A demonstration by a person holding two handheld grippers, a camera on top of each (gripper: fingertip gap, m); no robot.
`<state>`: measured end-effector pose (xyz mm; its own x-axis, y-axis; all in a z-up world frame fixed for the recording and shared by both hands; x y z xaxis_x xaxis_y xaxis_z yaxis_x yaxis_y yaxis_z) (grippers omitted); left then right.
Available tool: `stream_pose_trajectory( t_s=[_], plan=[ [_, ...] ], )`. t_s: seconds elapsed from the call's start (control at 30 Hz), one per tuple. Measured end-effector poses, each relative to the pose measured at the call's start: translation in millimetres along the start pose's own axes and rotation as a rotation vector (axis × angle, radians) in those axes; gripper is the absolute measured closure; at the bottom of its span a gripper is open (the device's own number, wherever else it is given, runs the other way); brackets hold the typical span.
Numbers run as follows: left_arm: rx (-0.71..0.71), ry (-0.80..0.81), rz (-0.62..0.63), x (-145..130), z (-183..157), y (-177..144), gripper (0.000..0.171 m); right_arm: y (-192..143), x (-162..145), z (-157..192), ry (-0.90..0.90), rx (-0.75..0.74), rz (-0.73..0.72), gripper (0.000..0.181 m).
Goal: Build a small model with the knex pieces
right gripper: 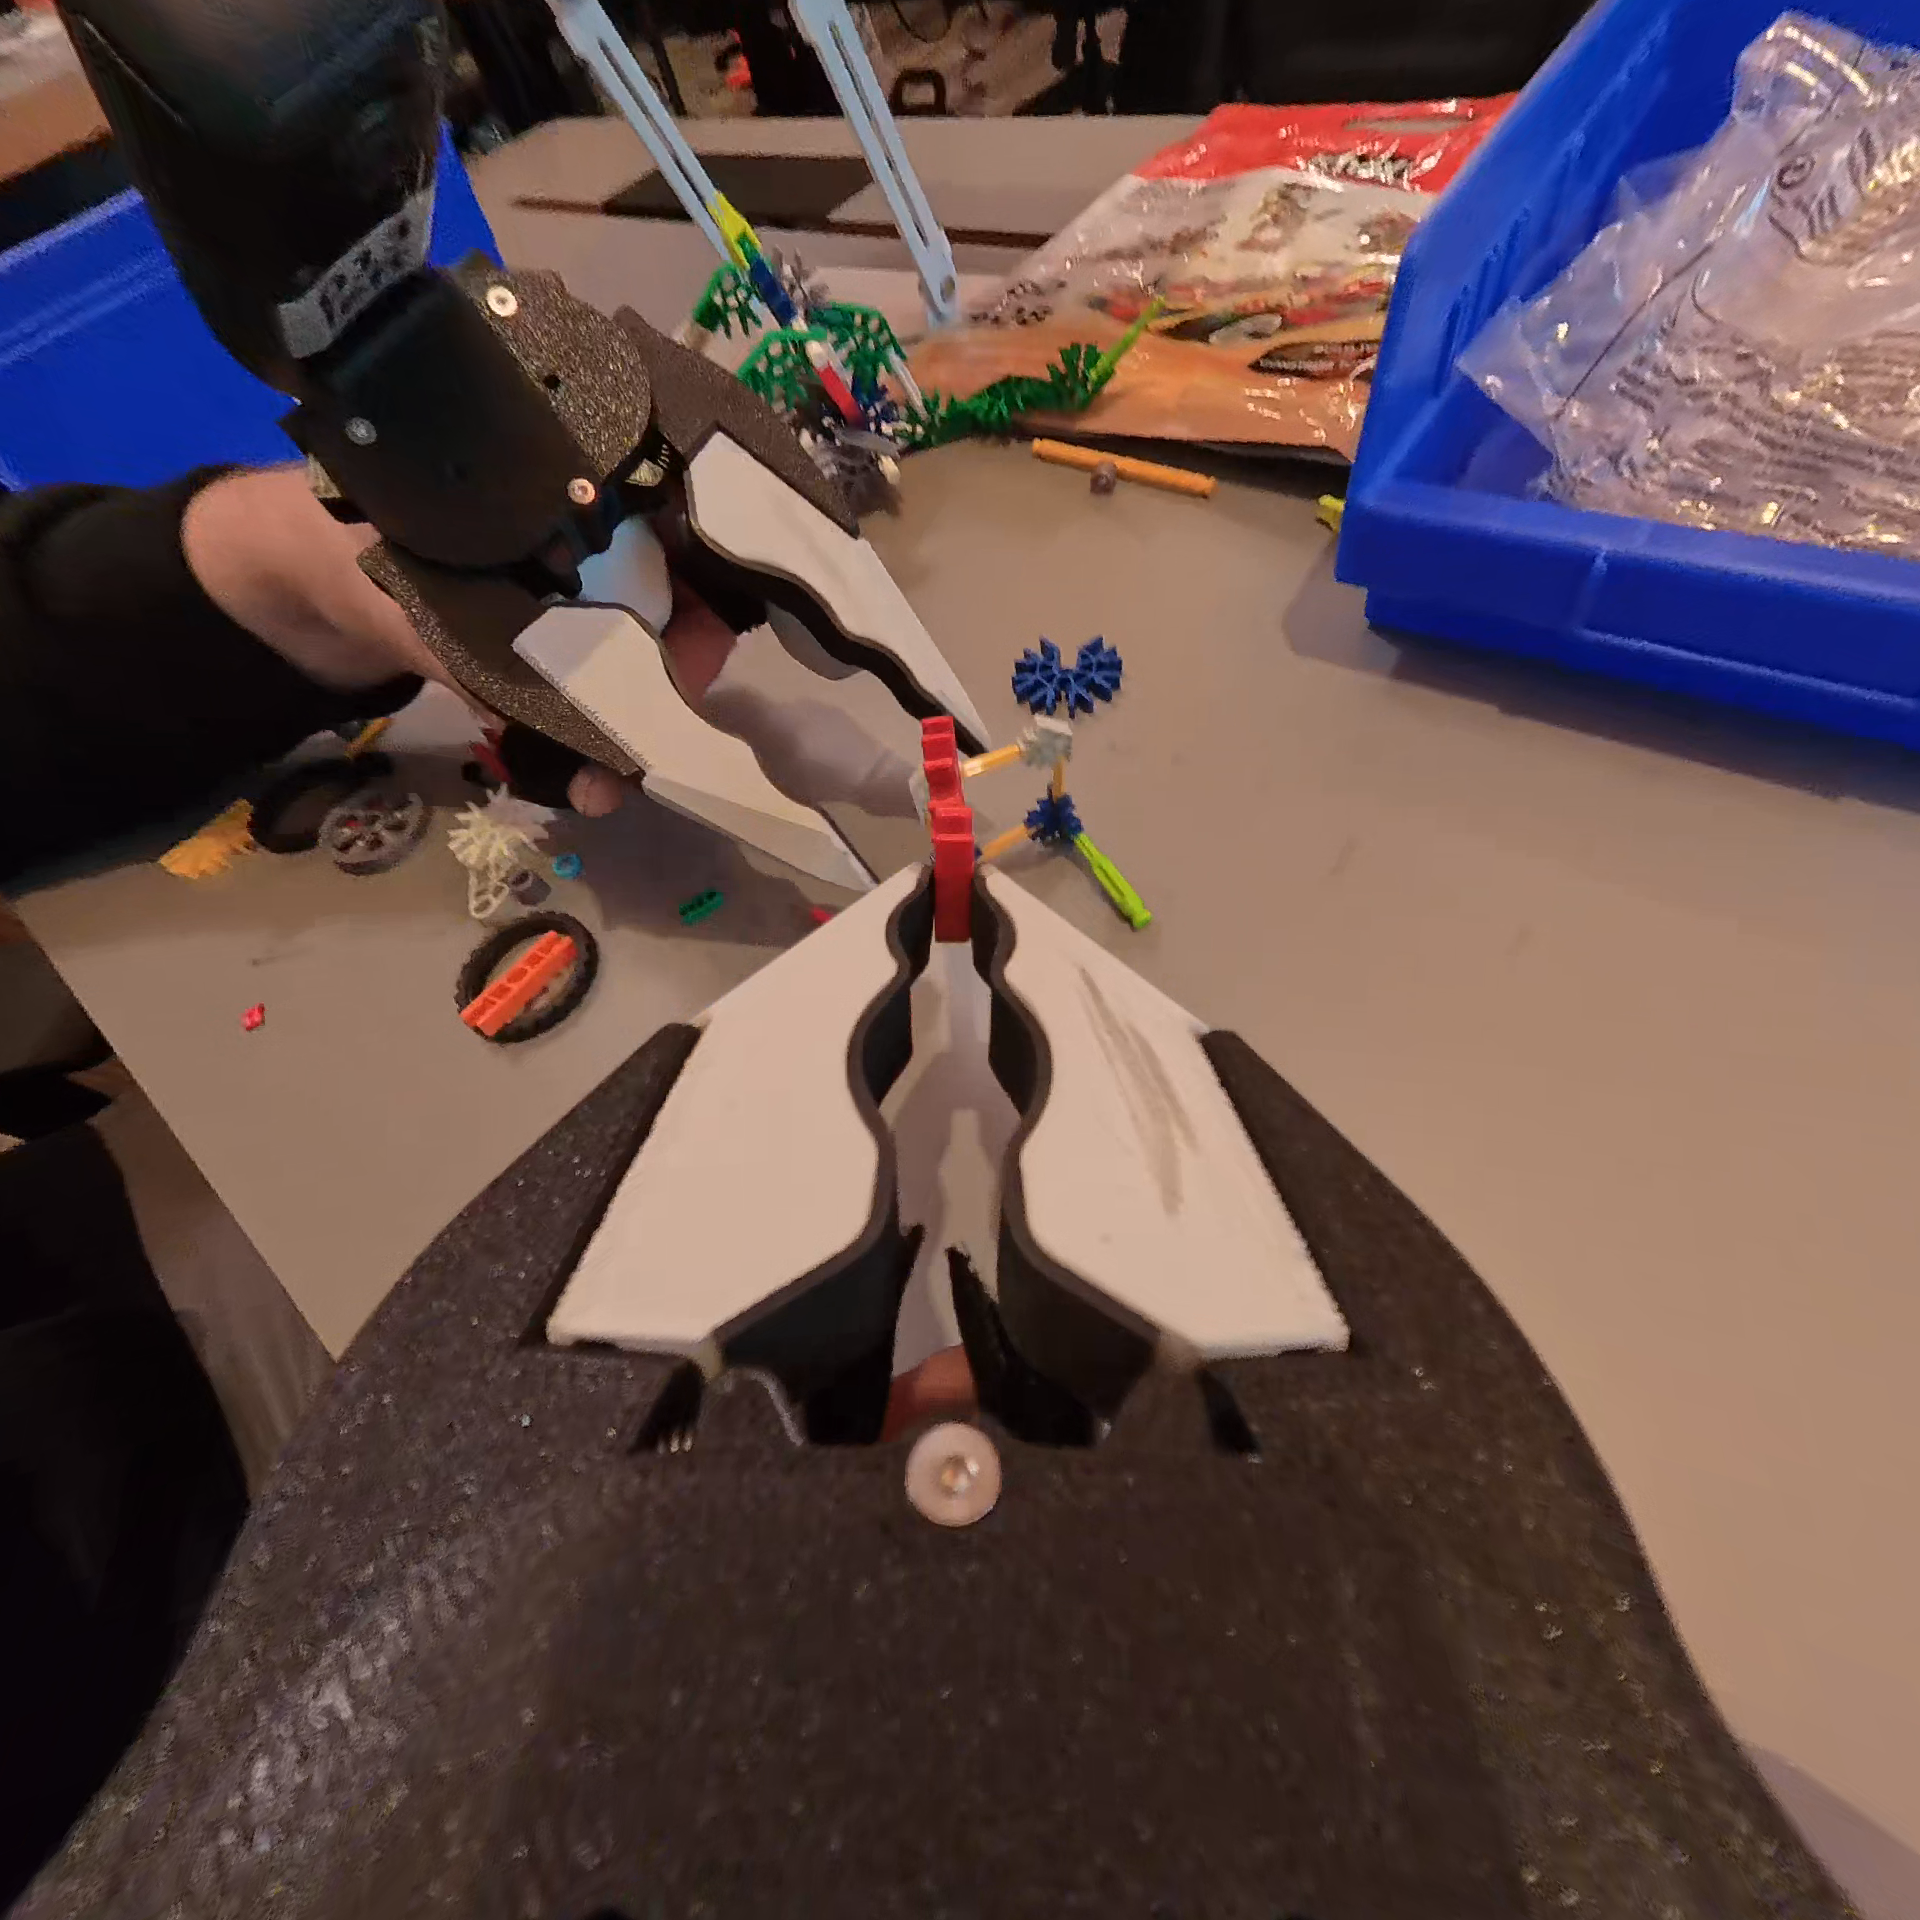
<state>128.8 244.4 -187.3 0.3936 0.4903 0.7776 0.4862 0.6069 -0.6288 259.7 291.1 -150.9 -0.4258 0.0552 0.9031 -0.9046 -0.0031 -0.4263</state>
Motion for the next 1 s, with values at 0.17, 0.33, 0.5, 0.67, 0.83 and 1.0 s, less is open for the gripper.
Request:
stream_pose_trajectory(
  t_s=[0.17,0.33,0.5,0.67,0.83,1.0],
  plan=[
    [0.151,-0.024,0.029,3,5,11,0.135,1,-10,2,0.004,-0.008,0.040,0.176],
    [0.133,-0.031,0.029,-1,8,17,0.162,-1,-14,1,0.023,0.008,0.055,0.176],
    [0.154,-0.004,0.027,-4,16,16,0.163,5,-19,2,0.027,0.040,0.100,0.176],
    [0.131,-0.007,0.024,-6,29,0,0.164,22,-18,6,-0.003,0.099,0.150,0.176],
    [0.004,-0.051,-0.066,-6,40,-20,0.164,50,-16,8,-0.086,0.138,0.221,0.176],
    [-0.026,-0.087,-0.088,-10,52,-32,0.164,68,-27,5,-0.176,0.147,0.354,0.175]
  ],
)
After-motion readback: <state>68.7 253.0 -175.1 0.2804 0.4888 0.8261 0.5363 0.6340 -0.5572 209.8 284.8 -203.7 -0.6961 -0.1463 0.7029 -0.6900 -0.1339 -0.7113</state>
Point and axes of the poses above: each gripper's, where its closed fingertips meet, y out along the fingers, x out of its top, z = x × y across the jaws, the point moved 6 cm from there along -y, back along the fingers, and after that the axes turned 9 degrees about -y, right-handed, at the moved point
